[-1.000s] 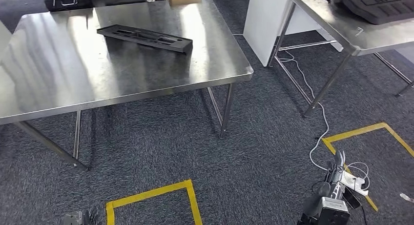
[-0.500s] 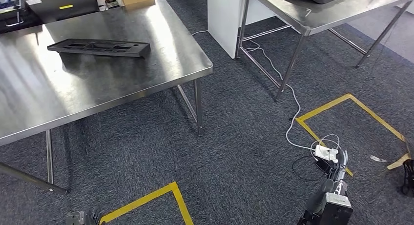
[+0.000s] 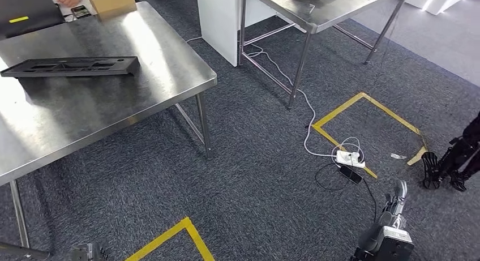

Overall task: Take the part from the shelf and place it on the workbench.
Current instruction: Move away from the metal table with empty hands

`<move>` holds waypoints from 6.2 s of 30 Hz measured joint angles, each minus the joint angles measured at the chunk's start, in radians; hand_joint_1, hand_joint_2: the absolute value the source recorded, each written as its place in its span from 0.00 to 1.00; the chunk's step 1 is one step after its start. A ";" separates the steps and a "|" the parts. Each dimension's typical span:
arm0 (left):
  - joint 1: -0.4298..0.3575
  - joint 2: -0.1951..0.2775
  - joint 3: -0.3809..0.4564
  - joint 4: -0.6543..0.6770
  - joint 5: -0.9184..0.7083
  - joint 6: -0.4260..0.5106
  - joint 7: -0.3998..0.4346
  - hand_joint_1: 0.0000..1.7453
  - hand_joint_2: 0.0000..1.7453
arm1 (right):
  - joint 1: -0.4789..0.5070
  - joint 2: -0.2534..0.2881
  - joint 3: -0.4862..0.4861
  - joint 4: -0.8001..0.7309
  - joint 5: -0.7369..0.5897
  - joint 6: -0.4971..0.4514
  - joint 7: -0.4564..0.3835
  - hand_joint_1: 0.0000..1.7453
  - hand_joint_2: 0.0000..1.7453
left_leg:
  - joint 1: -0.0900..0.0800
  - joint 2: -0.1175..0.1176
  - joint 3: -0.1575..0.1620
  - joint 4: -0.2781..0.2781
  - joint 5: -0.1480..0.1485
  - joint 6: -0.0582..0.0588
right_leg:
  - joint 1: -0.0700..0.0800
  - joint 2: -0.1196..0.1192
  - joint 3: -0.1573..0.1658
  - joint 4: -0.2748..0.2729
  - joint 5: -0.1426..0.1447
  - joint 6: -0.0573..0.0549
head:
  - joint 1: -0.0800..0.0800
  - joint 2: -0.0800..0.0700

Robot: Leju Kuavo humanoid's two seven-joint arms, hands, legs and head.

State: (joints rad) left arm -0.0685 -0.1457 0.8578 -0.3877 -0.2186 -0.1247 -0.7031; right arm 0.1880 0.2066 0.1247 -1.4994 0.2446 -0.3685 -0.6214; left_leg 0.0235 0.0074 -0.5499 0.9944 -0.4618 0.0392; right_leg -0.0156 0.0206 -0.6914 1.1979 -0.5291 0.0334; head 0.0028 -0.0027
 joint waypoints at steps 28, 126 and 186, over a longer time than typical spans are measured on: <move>-0.045 -0.010 0.025 -0.001 -0.052 0.014 0.000 0.00 0.00 | -0.020 0.036 -0.066 0.003 0.015 0.054 0.024 0.00 0.00 | -0.003 -0.033 0.011 0.004 -0.010 -0.008 | 0.003 0.068 0.068 -0.147 0.078 -0.005 | -0.010 0.000; 0.033 -0.013 0.016 -0.018 -0.010 -0.019 0.000 0.00 0.00 | 0.052 0.020 -0.072 -0.008 -0.080 0.036 0.001 0.00 0.00 | -0.014 0.048 0.012 -0.008 -0.011 0.002 | -0.002 -0.013 -0.019 0.068 -0.022 0.007 | -0.002 0.000; 0.052 -0.031 -0.014 -0.065 -0.009 0.019 0.001 0.00 0.00 | 0.069 -0.043 -0.006 0.035 -0.172 -0.024 -0.007 0.00 0.00 | -0.015 0.033 0.013 -0.014 -0.009 0.006 | 0.002 -0.009 -0.026 0.084 -0.047 -0.002 | 0.001 0.000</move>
State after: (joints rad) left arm -0.0169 -0.1764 0.8442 -0.4524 -0.2277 -0.1054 -0.7018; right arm 0.2569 0.1638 0.1183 -1.4639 0.0722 -0.3925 -0.6284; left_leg 0.0083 0.0401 -0.5369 0.9808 -0.4709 0.0457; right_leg -0.0136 0.0120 -0.7174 1.2823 -0.5761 0.0319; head 0.0039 -0.0027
